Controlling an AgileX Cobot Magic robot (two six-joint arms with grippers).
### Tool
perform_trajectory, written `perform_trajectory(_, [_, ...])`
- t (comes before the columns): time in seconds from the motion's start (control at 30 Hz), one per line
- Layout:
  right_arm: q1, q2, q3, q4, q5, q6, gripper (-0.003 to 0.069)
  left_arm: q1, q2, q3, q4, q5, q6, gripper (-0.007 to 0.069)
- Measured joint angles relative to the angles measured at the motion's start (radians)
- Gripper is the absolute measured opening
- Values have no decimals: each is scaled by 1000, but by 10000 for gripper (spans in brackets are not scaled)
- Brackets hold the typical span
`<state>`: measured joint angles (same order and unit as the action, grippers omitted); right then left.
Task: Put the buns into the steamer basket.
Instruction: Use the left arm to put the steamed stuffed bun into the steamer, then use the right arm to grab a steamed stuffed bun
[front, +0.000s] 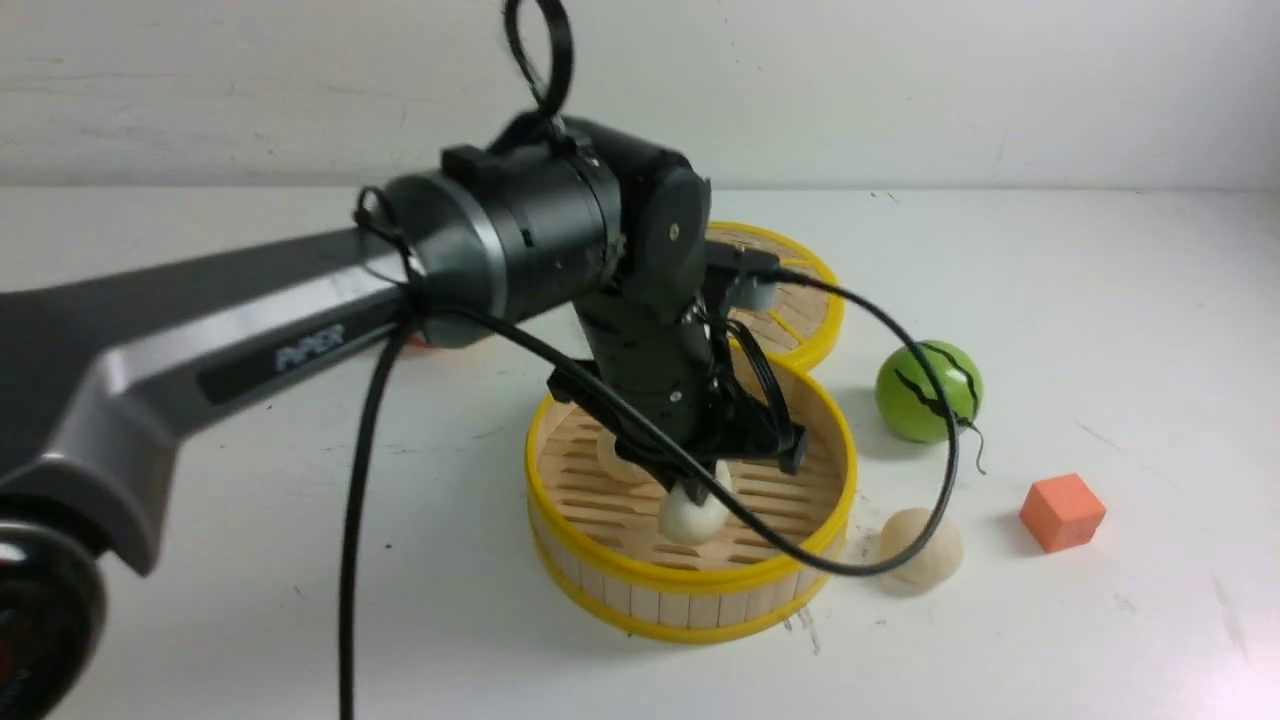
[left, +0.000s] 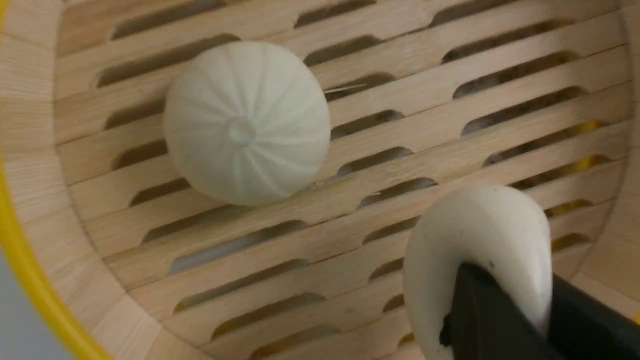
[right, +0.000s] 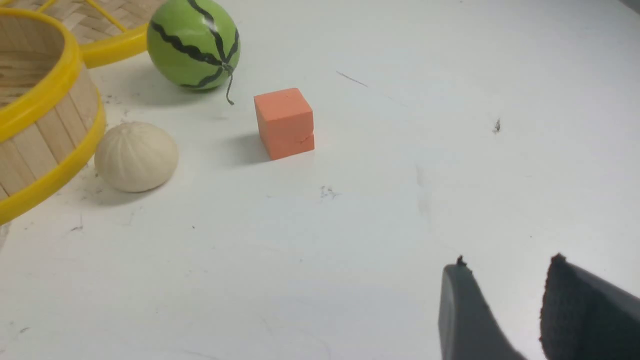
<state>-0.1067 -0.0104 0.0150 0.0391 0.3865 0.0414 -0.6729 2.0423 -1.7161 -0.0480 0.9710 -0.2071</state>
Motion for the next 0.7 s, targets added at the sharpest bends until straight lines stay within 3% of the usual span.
perform_trajectory(0.4, [0, 0, 0, 0, 0, 0, 239, 0, 66, -34, -2, 18, 0, 465])
perform_trajectory(0.7, [0, 0, 0, 0, 0, 0, 239, 0, 31, -257, 37, 244, 0, 514])
